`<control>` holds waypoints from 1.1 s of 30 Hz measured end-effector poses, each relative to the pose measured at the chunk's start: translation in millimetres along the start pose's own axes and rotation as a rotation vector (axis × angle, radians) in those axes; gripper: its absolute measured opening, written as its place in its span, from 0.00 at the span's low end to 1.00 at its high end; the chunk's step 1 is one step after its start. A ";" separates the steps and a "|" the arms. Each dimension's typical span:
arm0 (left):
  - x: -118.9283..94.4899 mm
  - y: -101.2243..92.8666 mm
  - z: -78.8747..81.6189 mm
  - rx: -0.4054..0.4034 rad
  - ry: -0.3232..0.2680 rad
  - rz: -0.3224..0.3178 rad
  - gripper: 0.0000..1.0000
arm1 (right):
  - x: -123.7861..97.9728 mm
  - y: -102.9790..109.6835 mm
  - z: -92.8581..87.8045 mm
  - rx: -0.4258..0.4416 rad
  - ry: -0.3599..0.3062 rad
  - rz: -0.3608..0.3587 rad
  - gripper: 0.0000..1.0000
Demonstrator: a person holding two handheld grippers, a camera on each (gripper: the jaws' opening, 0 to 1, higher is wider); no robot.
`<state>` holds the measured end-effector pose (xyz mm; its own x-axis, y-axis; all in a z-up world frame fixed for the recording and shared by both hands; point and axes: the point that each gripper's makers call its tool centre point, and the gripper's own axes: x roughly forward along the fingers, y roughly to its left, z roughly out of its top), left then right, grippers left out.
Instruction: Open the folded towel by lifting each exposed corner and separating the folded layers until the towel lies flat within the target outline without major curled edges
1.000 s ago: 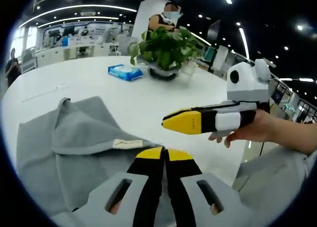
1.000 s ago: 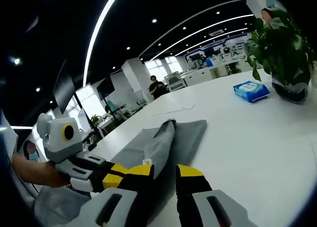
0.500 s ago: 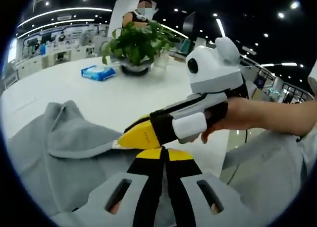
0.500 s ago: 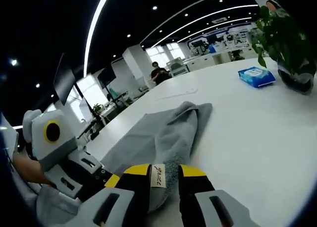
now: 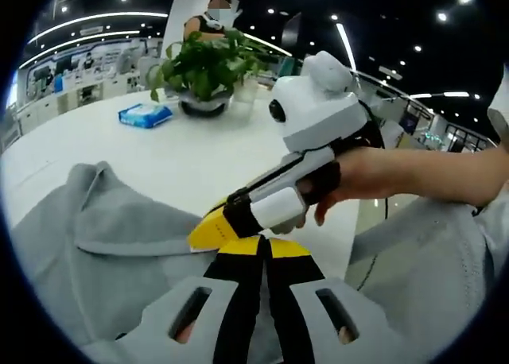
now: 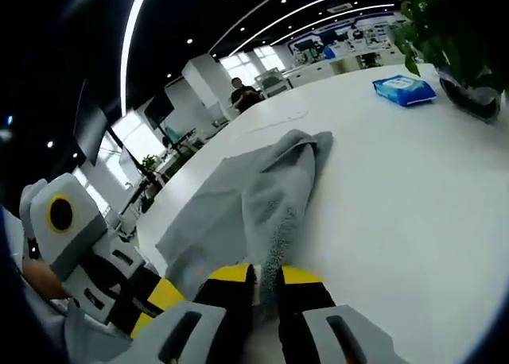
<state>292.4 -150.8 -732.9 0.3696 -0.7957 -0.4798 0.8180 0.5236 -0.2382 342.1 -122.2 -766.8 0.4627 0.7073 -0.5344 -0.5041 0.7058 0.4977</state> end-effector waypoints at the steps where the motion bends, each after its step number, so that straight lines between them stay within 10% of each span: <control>1: -0.6 1.3 0.2 -0.017 -0.004 0.005 0.01 | -0.2 -0.7 0.8 -0.009 -0.004 -0.006 0.05; 10: -10.6 18.3 2.7 -0.131 -0.048 0.030 0.01 | -5.3 -13.0 7.0 -0.005 -0.029 -0.057 0.02; 33: -91.1 132.3 -31.7 -0.222 -0.076 0.371 0.04 | -18.0 -45.7 18.7 -0.025 -0.086 -0.216 0.02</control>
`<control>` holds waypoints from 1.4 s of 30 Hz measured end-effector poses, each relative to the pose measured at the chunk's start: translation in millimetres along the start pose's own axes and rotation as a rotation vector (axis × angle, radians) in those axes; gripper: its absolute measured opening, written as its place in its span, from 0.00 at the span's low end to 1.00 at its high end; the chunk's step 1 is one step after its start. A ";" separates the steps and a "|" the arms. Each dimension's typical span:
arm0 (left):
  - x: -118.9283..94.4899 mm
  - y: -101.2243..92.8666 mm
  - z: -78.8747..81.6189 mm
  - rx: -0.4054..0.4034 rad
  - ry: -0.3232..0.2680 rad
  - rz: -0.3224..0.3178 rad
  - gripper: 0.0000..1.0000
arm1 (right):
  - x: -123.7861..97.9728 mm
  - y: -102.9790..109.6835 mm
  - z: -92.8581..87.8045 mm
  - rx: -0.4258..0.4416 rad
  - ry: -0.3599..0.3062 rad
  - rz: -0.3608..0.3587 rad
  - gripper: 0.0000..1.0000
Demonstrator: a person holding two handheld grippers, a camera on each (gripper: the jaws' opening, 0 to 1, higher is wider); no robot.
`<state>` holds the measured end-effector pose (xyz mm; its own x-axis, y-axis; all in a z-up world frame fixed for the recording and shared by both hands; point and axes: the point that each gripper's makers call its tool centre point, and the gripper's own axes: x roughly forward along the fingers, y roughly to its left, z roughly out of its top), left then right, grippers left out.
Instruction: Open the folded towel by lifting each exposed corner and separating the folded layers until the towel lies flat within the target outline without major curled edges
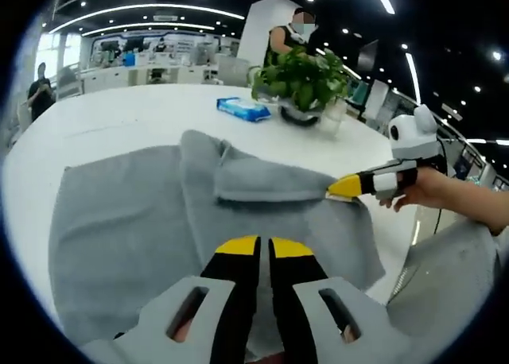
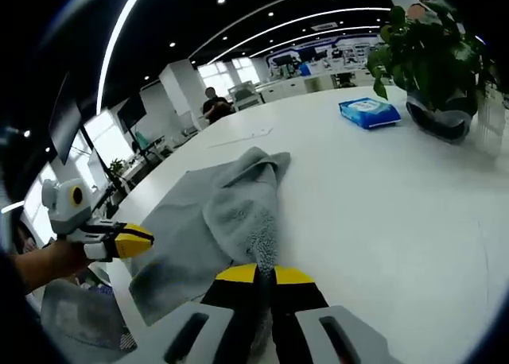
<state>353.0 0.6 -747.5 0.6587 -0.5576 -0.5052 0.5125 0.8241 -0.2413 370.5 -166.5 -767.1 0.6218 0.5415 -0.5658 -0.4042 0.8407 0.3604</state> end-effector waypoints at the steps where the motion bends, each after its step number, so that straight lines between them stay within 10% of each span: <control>1: -1.4 4.7 -1.0 -0.005 -0.002 0.016 0.04 | -0.1 -0.6 0.1 0.000 0.000 -0.002 0.02; 16: -11.2 62.6 -44.2 0.002 0.109 0.247 0.05 | -7.1 -19.9 9.6 -0.020 -0.050 -0.096 0.01; 42: -11.9 74.9 -52.4 0.018 0.097 0.251 0.03 | -21.8 -55.2 15.3 0.060 -0.099 -0.218 0.01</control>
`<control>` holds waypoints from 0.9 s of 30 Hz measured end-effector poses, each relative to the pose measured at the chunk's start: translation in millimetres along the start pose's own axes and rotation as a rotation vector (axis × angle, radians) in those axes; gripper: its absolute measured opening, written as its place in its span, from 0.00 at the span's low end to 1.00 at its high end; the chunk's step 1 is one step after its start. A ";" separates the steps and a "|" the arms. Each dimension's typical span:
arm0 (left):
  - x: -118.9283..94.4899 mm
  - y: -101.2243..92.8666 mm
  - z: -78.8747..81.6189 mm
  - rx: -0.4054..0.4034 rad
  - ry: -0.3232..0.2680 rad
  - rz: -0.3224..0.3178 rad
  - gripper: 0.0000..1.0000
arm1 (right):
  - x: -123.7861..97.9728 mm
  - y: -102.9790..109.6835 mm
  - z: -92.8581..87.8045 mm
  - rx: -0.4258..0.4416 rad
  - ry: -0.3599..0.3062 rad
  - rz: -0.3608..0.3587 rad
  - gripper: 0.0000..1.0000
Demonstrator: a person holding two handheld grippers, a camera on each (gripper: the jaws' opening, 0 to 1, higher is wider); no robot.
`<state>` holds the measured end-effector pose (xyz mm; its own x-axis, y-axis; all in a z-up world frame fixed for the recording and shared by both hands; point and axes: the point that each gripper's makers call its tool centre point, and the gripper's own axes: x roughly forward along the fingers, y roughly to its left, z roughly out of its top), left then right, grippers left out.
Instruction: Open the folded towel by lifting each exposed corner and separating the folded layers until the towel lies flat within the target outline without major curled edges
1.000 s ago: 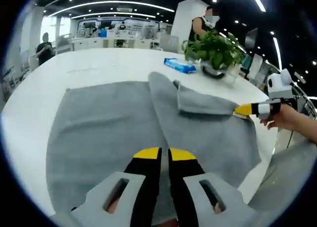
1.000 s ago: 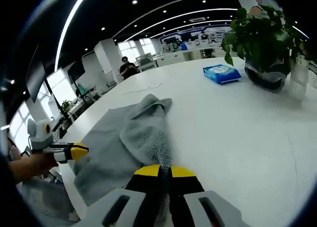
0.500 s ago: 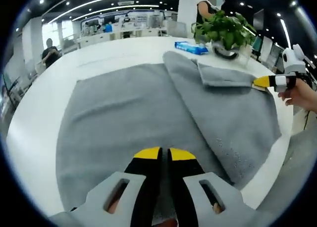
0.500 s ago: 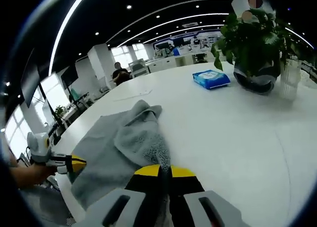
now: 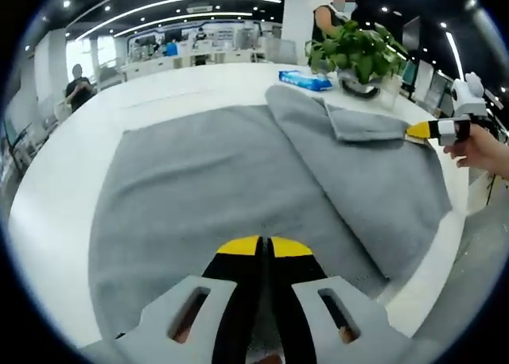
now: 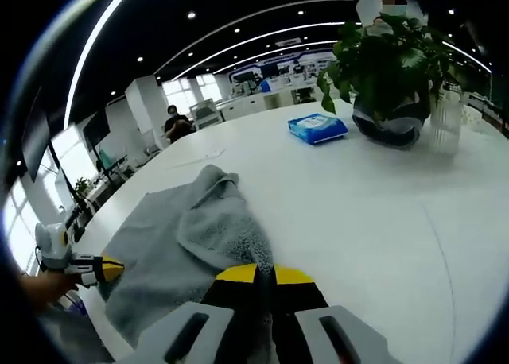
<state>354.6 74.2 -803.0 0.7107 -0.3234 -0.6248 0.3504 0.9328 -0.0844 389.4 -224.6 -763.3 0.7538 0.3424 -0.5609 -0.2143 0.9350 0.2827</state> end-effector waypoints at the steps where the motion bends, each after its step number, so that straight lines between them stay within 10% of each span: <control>1: 0.4 1.6 0.4 -0.001 0.000 0.003 0.03 | -0.2 -0.2 0.1 0.000 -0.001 -0.002 0.01; 27: -8.0 64.2 -0.8 -0.042 -0.015 0.095 0.03 | -1.4 -23.7 -10.8 -0.006 0.038 -0.101 0.02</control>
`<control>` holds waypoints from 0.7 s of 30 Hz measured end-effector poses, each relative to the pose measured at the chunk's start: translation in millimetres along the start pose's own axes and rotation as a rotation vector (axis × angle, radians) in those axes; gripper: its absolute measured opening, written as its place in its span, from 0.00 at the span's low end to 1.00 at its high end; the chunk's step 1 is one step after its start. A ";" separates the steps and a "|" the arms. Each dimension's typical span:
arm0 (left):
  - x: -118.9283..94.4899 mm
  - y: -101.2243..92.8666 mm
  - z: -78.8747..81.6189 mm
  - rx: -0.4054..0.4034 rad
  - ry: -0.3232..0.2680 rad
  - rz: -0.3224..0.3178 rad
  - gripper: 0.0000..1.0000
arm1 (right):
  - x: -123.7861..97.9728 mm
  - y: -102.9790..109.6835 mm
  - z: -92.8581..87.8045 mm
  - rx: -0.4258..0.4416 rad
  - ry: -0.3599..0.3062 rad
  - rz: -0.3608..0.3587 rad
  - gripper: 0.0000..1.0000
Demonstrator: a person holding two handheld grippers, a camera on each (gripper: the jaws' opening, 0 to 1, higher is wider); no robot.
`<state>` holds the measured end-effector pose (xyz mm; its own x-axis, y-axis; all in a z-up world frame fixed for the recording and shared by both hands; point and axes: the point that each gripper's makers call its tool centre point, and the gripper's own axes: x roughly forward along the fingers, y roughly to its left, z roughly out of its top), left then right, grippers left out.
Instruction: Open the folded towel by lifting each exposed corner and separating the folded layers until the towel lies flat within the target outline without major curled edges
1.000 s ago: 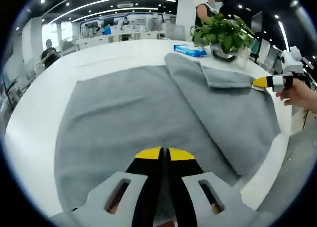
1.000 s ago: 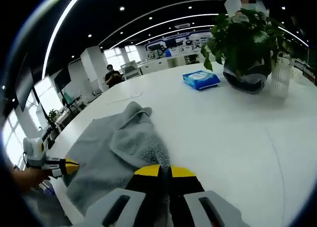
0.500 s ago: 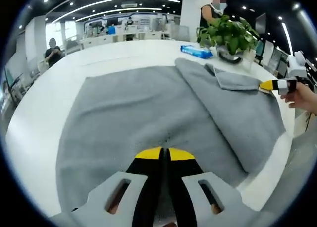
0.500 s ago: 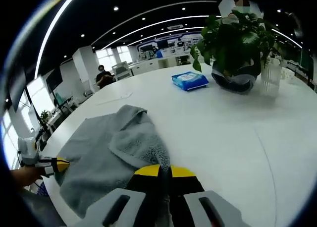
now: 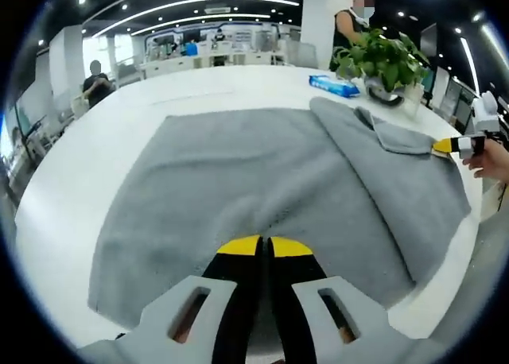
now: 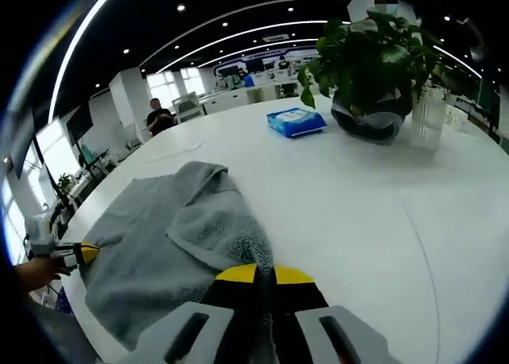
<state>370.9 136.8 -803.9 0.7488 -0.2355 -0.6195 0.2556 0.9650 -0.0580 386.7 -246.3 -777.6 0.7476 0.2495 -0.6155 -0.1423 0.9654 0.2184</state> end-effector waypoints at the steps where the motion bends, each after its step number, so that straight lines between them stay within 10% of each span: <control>1: -0.3 1.9 0.1 -0.001 -0.003 0.001 0.03 | -0.2 -0.4 -0.6 -0.005 0.003 -0.003 0.02; 21: -22.2 54.0 -10.8 -0.083 -0.040 0.112 0.03 | -0.3 -13.9 -8.2 -0.085 0.034 -0.073 0.02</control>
<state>361.5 195.4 -801.8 0.7940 -0.1282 -0.5942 0.1185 0.9914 -0.0556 383.1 -259.1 -786.7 0.7358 0.1795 -0.6530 -0.1442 0.9837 0.1079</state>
